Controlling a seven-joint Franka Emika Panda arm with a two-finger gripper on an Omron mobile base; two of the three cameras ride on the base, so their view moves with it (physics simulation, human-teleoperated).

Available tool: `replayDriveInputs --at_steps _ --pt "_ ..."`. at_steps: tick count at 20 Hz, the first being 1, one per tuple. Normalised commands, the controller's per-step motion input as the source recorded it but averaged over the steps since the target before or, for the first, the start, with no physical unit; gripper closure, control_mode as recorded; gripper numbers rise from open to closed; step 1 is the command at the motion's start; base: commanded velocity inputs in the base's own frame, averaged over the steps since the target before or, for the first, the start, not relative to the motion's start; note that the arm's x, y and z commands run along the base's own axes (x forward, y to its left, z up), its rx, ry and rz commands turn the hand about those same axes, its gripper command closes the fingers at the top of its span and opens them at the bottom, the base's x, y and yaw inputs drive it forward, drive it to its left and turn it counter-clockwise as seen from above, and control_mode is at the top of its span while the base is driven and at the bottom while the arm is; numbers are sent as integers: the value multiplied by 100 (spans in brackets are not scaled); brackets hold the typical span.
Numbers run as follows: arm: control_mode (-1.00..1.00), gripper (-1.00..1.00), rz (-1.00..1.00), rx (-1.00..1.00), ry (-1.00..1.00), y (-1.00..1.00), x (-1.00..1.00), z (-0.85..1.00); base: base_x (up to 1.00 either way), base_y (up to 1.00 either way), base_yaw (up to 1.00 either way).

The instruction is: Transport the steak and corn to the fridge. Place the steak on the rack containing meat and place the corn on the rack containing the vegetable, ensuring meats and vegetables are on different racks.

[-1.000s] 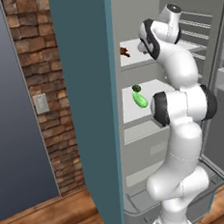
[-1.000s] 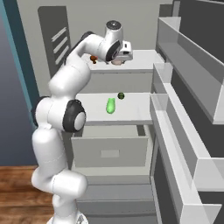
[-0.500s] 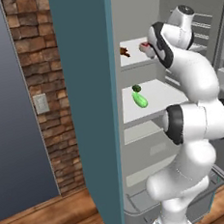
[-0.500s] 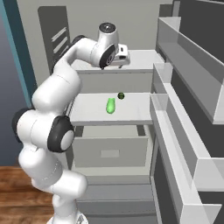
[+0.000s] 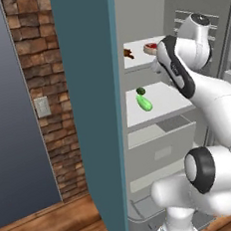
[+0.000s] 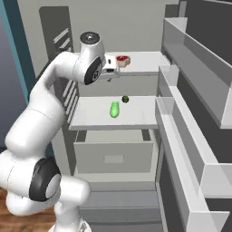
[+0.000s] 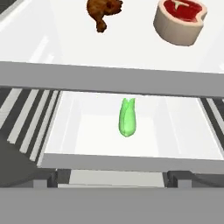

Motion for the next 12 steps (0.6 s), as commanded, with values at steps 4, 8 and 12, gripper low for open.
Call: replayDriveInputs --at_steps 4,8,12 --pt "-100 -100 -3 3 0 84 -100 -5 0 0 0" --pt "-100 -100 -2 5 2 19 -100 0 0 0 0" --pt "-100 -100 0 6 7 0 -100 1 0 0 0"
